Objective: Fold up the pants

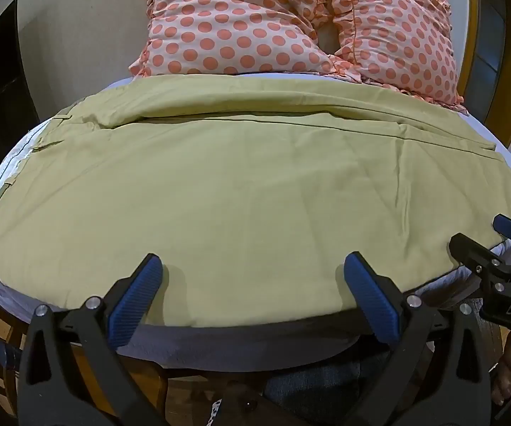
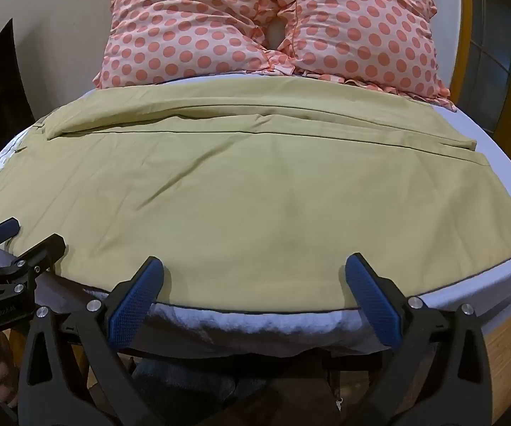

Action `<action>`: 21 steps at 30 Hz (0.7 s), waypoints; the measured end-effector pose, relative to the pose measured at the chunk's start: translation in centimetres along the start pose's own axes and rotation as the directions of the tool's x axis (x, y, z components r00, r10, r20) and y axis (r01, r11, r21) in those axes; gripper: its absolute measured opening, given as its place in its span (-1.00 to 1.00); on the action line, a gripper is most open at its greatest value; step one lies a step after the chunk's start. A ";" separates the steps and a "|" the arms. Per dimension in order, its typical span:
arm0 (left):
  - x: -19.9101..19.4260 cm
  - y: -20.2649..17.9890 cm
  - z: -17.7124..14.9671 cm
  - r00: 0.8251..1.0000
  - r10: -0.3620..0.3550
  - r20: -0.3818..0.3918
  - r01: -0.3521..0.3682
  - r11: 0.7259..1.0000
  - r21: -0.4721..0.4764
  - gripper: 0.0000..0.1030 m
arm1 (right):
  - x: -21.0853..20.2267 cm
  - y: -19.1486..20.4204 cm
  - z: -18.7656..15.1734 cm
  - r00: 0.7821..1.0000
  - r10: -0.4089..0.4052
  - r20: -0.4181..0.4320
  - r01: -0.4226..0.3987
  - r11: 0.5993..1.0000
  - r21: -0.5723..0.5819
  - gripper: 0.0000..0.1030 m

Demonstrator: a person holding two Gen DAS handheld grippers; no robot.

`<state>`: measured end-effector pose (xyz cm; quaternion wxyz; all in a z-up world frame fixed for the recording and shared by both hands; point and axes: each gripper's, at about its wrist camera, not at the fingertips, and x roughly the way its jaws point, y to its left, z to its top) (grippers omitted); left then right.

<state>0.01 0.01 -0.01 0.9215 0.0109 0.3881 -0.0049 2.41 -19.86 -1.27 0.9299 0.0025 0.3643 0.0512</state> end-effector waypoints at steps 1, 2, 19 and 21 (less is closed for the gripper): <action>0.0 0.0 0.0 1.000 0.001 0.000 -0.001 1.000 0.001 0.97 | 0.0 0.0 0.0 1.000 0.000 0.000 0.000 1.000 0.000 0.97; 0.0 0.0 0.0 1.000 0.001 0.001 -0.001 1.000 0.001 0.97 | 0.0 0.0 0.0 1.000 0.000 -0.001 0.000 1.000 0.000 0.97; 0.0 0.0 0.0 1.000 0.002 0.005 -0.002 1.000 0.001 0.97 | -0.1 0.2 0.0 1.000 0.000 0.003 0.000 1.000 -0.001 0.97; 0.0 0.0 0.0 1.000 0.002 0.006 -0.002 1.000 0.002 0.97 | -0.2 0.2 0.1 1.000 0.000 0.002 0.000 1.000 -0.001 0.97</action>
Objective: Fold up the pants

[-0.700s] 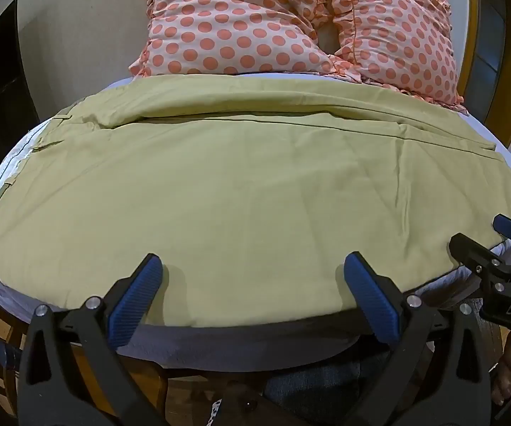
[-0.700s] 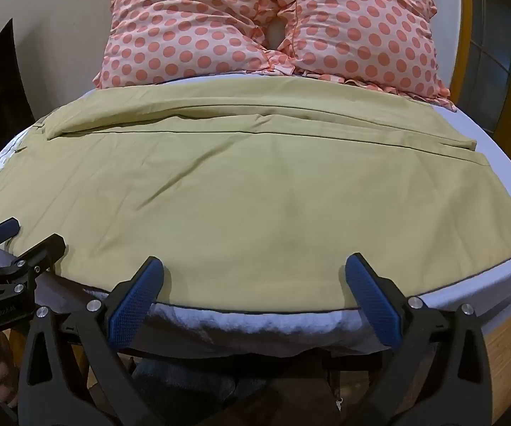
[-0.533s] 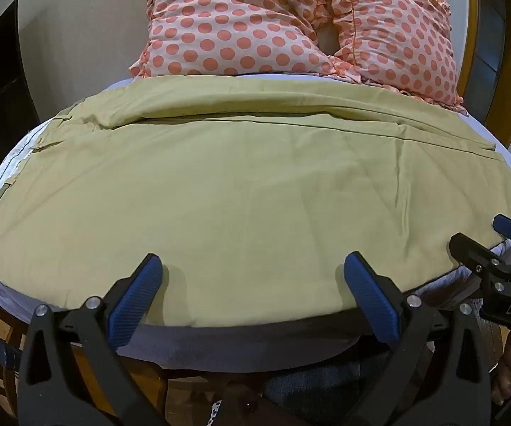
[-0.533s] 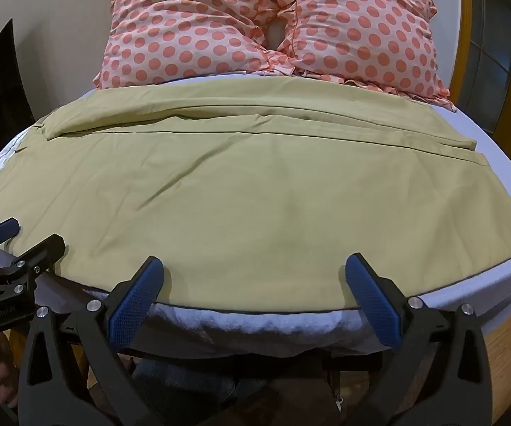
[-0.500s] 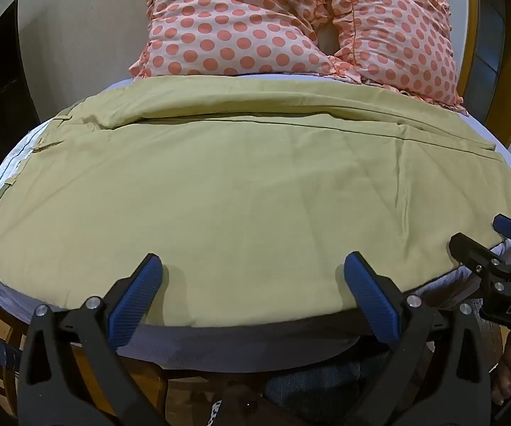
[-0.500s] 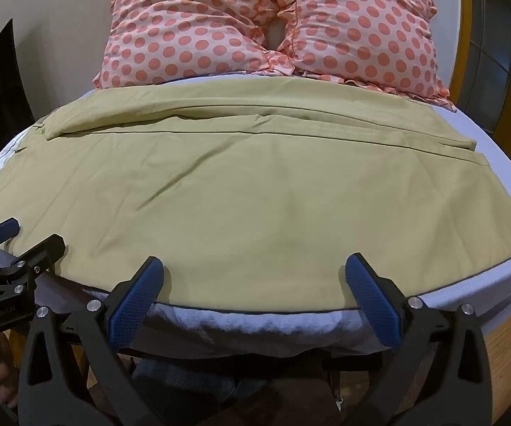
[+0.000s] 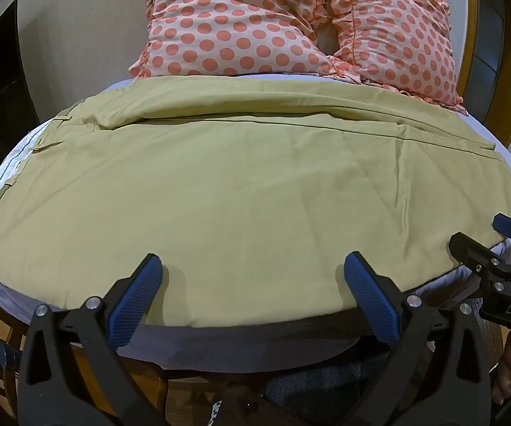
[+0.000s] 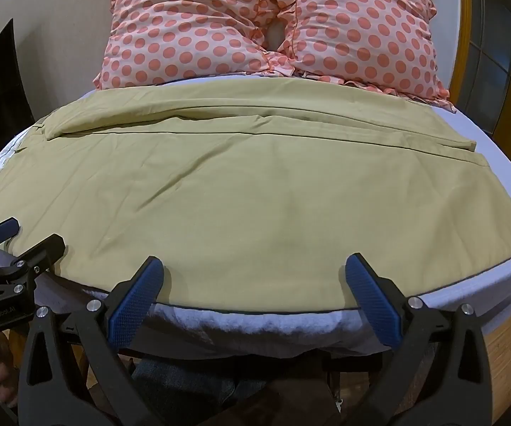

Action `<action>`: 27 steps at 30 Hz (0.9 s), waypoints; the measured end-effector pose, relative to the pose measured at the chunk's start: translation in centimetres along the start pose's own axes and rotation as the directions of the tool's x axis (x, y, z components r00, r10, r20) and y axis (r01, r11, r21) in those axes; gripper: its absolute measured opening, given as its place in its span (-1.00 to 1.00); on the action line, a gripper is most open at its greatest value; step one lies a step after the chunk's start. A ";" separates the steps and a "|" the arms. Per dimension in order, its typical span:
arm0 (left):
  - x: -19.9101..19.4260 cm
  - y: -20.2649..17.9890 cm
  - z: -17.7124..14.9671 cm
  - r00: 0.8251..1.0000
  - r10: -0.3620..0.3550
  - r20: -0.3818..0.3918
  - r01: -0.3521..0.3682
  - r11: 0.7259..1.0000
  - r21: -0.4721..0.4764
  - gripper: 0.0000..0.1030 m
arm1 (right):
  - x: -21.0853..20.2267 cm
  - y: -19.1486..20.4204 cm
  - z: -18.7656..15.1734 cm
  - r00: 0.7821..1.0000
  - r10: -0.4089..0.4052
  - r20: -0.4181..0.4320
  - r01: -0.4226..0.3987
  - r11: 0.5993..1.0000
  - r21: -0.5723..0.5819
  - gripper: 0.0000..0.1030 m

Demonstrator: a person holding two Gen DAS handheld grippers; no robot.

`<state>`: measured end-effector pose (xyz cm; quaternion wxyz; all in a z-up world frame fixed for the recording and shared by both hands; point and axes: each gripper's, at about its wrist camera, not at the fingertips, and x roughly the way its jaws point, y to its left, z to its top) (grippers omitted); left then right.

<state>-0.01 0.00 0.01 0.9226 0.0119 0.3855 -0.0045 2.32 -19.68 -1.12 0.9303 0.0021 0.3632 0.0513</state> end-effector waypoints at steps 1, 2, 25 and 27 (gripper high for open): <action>0.0 0.0 0.0 1.000 0.000 0.000 0.000 1.000 0.000 0.97 | 0.0 0.0 0.0 1.000 0.000 0.001 0.000 1.000 0.000 0.97; 0.0 0.0 0.0 1.000 0.000 0.000 0.000 1.000 0.000 0.97 | 0.0 0.0 0.0 1.000 0.000 0.001 0.000 1.000 0.000 0.97; 0.0 0.0 0.0 1.000 0.000 0.002 0.000 1.000 0.000 0.97 | -0.3 0.2 0.0 1.000 0.000 0.004 0.000 1.000 -0.001 0.97; 0.0 0.0 0.0 1.000 0.000 0.002 0.000 1.000 0.000 0.97 | -0.3 0.3 0.0 1.000 0.000 0.005 0.000 1.000 -0.001 0.97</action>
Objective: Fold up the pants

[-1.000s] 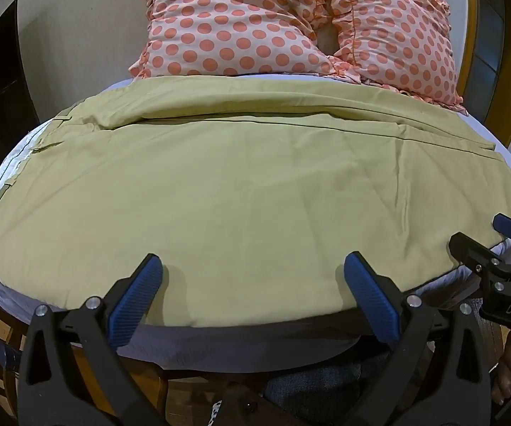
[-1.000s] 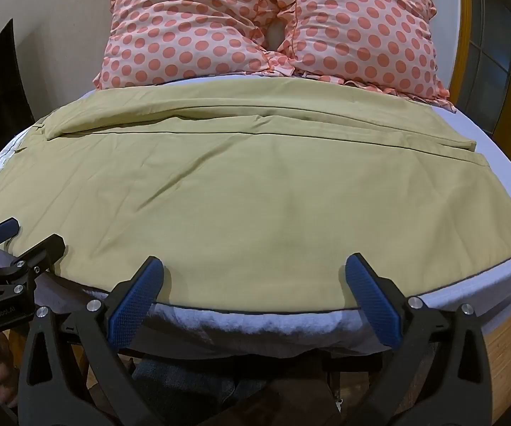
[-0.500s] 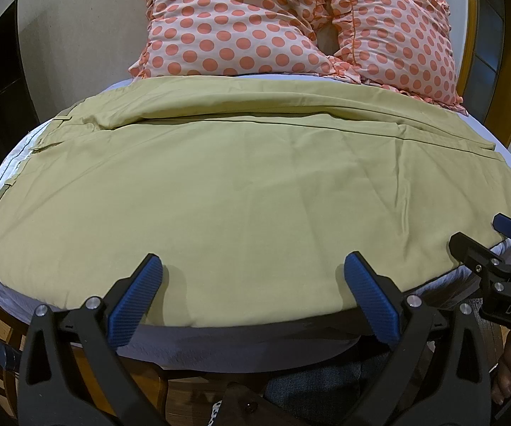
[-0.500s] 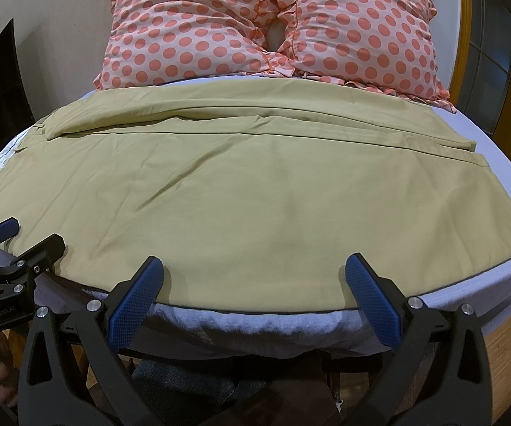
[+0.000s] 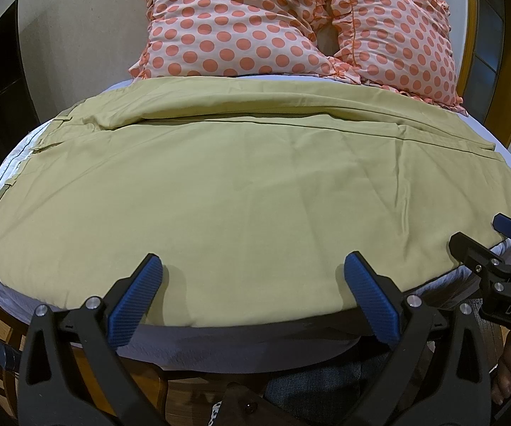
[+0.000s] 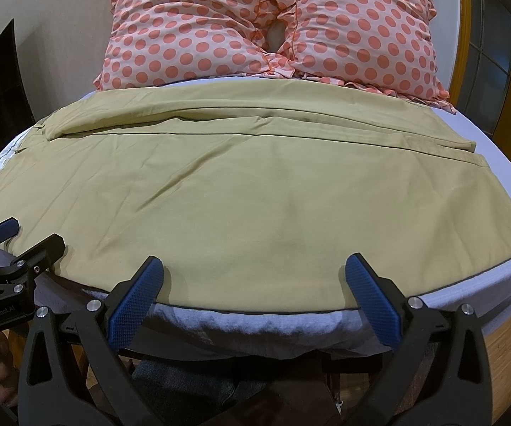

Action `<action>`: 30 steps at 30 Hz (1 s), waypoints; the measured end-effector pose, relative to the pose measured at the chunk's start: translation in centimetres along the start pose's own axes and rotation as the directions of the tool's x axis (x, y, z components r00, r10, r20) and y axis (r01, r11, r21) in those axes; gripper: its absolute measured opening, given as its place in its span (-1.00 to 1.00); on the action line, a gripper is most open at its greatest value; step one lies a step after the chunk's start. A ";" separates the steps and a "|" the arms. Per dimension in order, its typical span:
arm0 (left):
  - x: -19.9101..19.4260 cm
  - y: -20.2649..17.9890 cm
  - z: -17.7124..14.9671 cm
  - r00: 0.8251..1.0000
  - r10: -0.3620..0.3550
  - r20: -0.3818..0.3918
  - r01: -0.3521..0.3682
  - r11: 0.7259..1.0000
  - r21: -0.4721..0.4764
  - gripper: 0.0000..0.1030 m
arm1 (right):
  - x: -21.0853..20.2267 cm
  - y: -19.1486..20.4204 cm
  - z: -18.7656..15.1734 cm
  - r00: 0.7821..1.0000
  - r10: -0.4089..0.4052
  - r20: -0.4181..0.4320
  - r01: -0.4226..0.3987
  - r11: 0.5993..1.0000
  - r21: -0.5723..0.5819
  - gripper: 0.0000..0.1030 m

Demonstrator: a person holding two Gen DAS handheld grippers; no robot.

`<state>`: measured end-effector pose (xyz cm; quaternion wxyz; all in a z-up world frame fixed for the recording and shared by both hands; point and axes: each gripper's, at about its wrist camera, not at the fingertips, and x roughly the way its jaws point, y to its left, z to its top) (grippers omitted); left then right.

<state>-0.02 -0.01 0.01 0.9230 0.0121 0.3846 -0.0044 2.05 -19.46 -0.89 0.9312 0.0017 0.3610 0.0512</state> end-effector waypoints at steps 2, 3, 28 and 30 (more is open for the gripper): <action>0.0 0.0 0.0 1.000 0.000 0.000 0.000 1.000 0.000 0.97 | 0.0 0.0 0.0 1.000 0.000 0.000 0.000 1.000 0.000 0.97; 0.0 0.0 0.0 1.000 0.000 0.000 0.000 1.000 0.000 0.97 | 0.0 0.0 0.0 1.000 0.000 0.001 0.000 1.000 0.000 0.97; 0.0 0.0 0.0 1.000 0.000 0.004 0.000 1.000 0.000 0.97 | -0.2 0.1 0.0 1.000 0.000 0.005 0.000 1.000 -0.001 0.97; 0.0 0.0 0.0 1.000 0.000 0.004 0.000 1.000 0.000 0.97 | -0.2 0.1 0.0 1.000 0.000 0.005 0.000 1.000 -0.001 0.97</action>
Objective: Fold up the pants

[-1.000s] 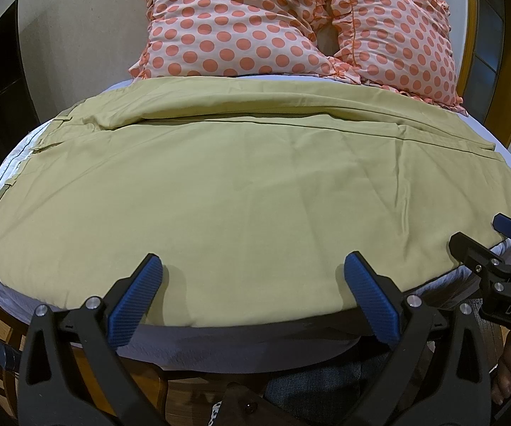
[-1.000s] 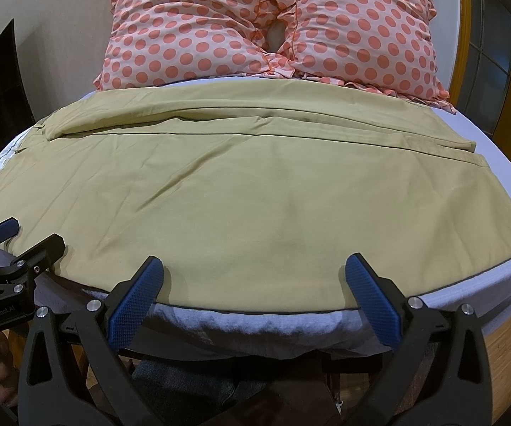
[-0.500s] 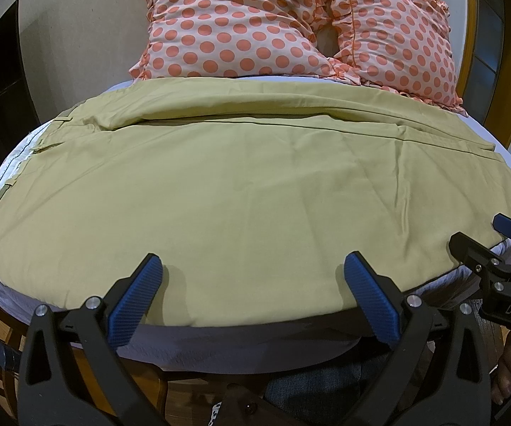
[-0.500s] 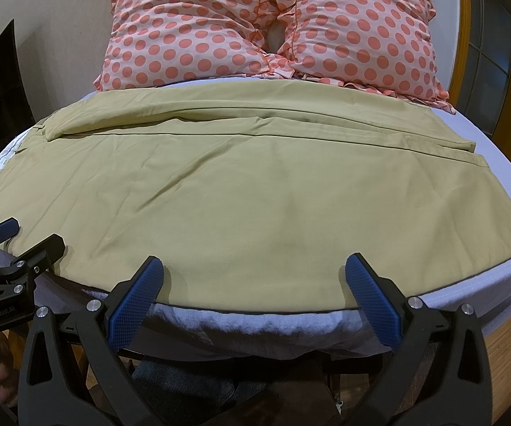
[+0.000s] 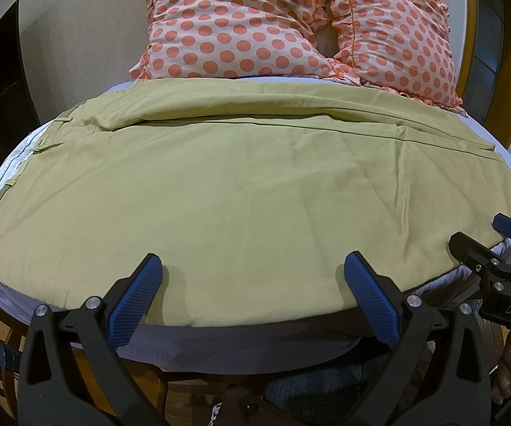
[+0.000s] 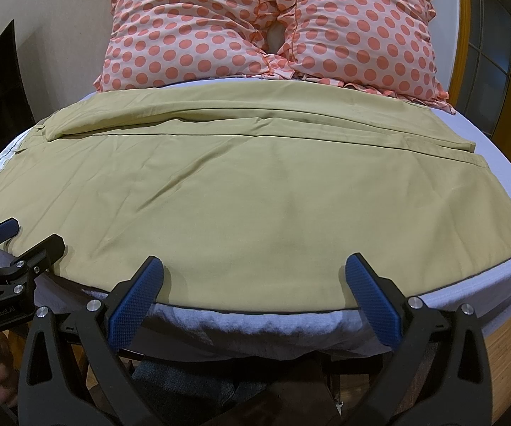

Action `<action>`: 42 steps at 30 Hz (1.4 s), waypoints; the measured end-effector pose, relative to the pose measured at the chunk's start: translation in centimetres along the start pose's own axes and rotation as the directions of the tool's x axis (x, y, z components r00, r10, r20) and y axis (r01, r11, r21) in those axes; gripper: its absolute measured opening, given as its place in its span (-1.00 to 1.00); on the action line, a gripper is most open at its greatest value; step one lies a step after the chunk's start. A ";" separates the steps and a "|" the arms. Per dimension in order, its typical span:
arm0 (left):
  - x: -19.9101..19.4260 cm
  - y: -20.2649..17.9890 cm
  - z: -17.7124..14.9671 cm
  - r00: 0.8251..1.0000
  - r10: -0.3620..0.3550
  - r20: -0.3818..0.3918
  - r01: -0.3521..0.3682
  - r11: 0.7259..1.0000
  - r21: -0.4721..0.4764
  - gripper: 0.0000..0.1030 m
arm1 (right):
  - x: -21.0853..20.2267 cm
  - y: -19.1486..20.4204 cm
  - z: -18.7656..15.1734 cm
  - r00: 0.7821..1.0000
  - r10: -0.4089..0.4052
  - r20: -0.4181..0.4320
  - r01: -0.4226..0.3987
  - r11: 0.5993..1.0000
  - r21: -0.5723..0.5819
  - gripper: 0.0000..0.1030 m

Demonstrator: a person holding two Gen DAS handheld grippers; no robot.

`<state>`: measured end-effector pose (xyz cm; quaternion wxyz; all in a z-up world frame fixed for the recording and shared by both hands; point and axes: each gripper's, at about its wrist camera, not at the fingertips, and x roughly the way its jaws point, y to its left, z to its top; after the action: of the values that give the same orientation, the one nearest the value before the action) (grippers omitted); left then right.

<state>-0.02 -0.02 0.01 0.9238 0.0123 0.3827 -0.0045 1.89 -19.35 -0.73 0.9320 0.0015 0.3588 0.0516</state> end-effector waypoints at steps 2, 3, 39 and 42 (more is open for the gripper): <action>0.0 0.0 0.0 1.000 0.000 0.000 0.000 1.000 0.000 0.97 | 0.0 0.0 0.0 1.000 0.000 0.000 0.000 1.000 0.000 0.97; 0.0 0.0 0.0 1.000 0.000 0.001 0.000 1.000 0.000 0.97 | 0.0 0.0 0.0 1.000 0.000 0.000 0.000 1.000 0.000 0.97; -1.5 2.4 5.3 0.980 -0.014 0.196 0.007 0.999 0.033 0.96 | 20.8 -27.3 26.8 0.874 -0.349 -0.338 0.486 0.615 0.621 0.32; -1.2 2.8 5.4 0.979 -0.001 0.202 -0.004 1.000 0.028 0.96 | 23.4 -28.1 27.2 0.853 -0.361 -0.377 0.522 0.582 0.623 0.32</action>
<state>3.04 2.69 4.73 0.9576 0.0250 0.2869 -0.0105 40.07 -44.10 2.70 0.7978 0.2629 0.4349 -0.3244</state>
